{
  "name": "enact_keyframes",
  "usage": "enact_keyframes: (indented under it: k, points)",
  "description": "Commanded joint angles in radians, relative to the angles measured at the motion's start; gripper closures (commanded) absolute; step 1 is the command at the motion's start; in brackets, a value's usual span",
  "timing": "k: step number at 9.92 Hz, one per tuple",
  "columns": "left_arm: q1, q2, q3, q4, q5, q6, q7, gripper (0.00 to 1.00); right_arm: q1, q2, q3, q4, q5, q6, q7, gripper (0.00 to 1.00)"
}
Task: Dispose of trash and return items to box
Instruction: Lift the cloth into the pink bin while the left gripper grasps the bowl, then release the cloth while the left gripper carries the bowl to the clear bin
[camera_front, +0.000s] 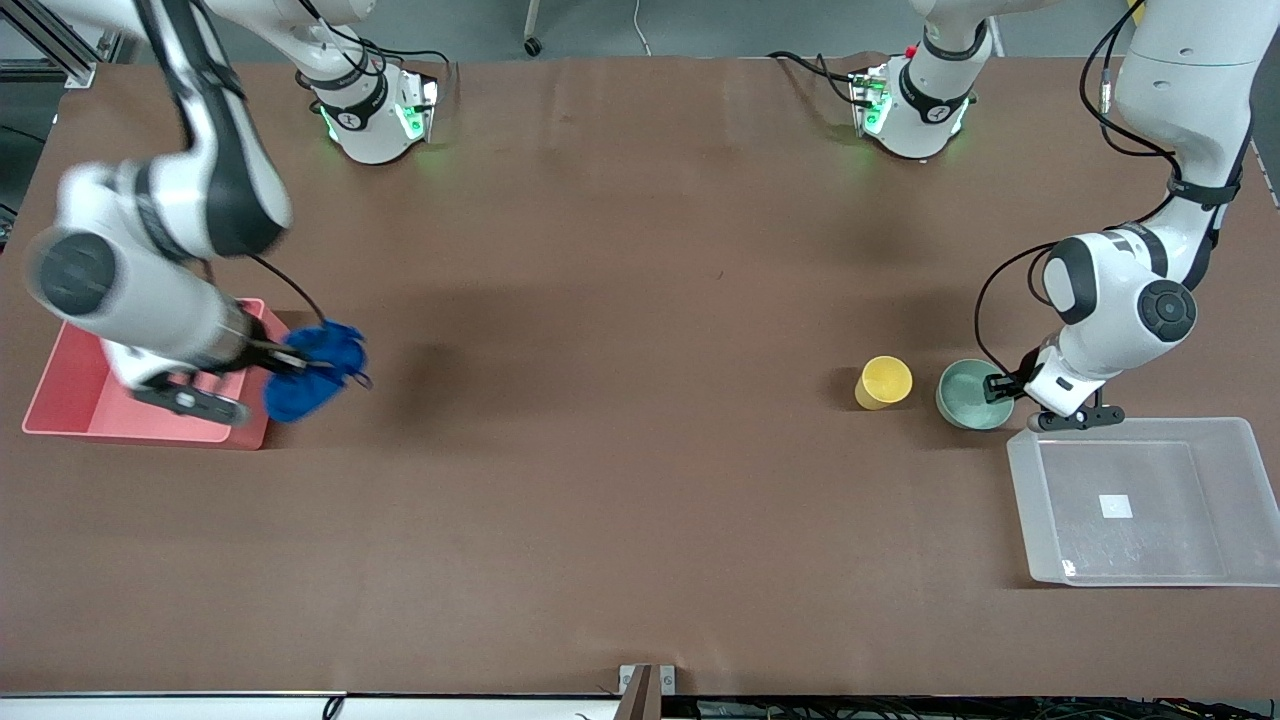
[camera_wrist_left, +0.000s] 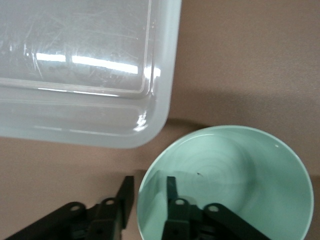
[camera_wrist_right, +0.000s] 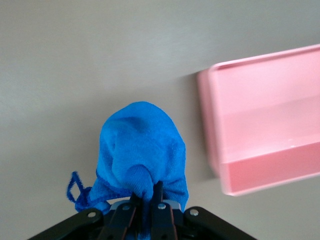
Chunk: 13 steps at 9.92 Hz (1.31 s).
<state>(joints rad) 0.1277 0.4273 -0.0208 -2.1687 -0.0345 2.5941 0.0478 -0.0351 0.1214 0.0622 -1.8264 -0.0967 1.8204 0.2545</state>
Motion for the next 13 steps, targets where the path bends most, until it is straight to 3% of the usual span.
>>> enact_keyframes:
  k: [1, 2, 4, 6, 7, 8, 9, 10, 12, 13]
  points:
    - [-0.002, 0.021, 0.001, -0.011, -0.011, 0.014, 0.004, 1.00, -0.014, -0.014, -0.222, -0.028, 0.000, 0.011, -0.374, 0.98]
    - [-0.003, 0.018, -0.001, -0.011, -0.011, 0.009, 0.006, 1.00, -0.016, -0.005, -0.313, -0.074, -0.001, 0.104, -0.506, 0.98]
    - [-0.006, 0.010, -0.001, -0.010, -0.011, 0.006, 0.012, 1.00, -0.022, 0.045, -0.399, -0.265, 0.000, 0.416, -0.618, 0.98]
    - [-0.005, -0.048, -0.001, 0.006, -0.010, -0.061, 0.015, 1.00, -0.042, 0.176, -0.407, -0.290, 0.002, 0.574, -0.630, 0.97]
    - [-0.006, -0.085, -0.002, 0.035, -0.010, -0.130, 0.015, 1.00, -0.043, 0.213, -0.407, -0.301, 0.003, 0.612, -0.630, 0.91]
    - [-0.003, -0.109, -0.014, 0.085, -0.010, -0.206, 0.014, 1.00, -0.039, 0.239, -0.407, -0.306, 0.034, 0.646, -0.630, 0.58]
    - [-0.003, -0.111, -0.016, 0.168, -0.010, -0.289, 0.012, 1.00, -0.034, 0.250, -0.406, -0.303, 0.066, 0.648, -0.629, 0.16]
    - [-0.002, -0.101, -0.014, 0.264, -0.010, -0.357, 0.014, 1.00, -0.029, 0.244, -0.401, -0.294, 0.089, 0.637, -0.621, 0.00]
    - [0.001, -0.034, -0.013, 0.468, 0.004, -0.449, 0.053, 1.00, -0.032, 0.114, -0.357, -0.252, 0.089, 0.476, -0.598, 0.00]
    - [0.003, 0.040, -0.007, 0.591, 0.005, -0.492, 0.117, 1.00, -0.035, 0.018, -0.311, -0.223, 0.089, 0.377, -0.484, 0.00]
